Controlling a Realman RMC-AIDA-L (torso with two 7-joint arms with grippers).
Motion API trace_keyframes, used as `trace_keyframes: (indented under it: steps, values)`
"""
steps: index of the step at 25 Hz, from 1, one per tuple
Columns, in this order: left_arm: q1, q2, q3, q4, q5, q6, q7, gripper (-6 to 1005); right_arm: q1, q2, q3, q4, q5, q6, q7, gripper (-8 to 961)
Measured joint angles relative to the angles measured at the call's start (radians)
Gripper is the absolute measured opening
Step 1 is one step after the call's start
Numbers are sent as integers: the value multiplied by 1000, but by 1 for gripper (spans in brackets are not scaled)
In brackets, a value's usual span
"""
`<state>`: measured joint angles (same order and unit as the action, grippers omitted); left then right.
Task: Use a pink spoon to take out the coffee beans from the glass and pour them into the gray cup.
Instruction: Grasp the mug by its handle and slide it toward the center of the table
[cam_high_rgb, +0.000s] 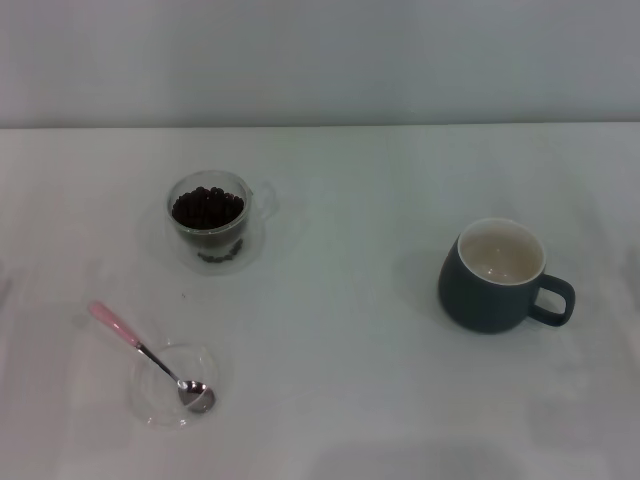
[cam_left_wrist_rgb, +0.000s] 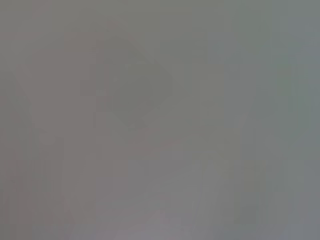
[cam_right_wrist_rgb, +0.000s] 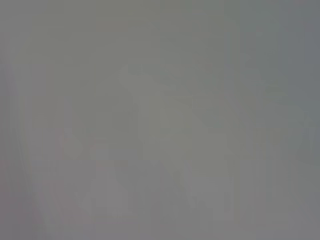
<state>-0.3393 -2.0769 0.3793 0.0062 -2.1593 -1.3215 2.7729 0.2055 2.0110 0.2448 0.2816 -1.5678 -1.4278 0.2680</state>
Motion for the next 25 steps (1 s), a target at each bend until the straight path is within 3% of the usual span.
trace_keyframes:
  steps: [5,13,18,25]
  values:
    - [-3,0,0,16,0,0,0,887,-51,-4,-32,91,-6,-52,-84,865]
    - [-19,0,0,52,-2,5,0,888,-160,-5,-82,414,68,-136,-505,863]
    - [-36,0,5,52,6,7,1,888,-161,-4,-134,692,279,-154,-891,862]
    - [-52,0,6,44,7,11,1,888,-142,-1,-193,863,354,-151,-1120,861]
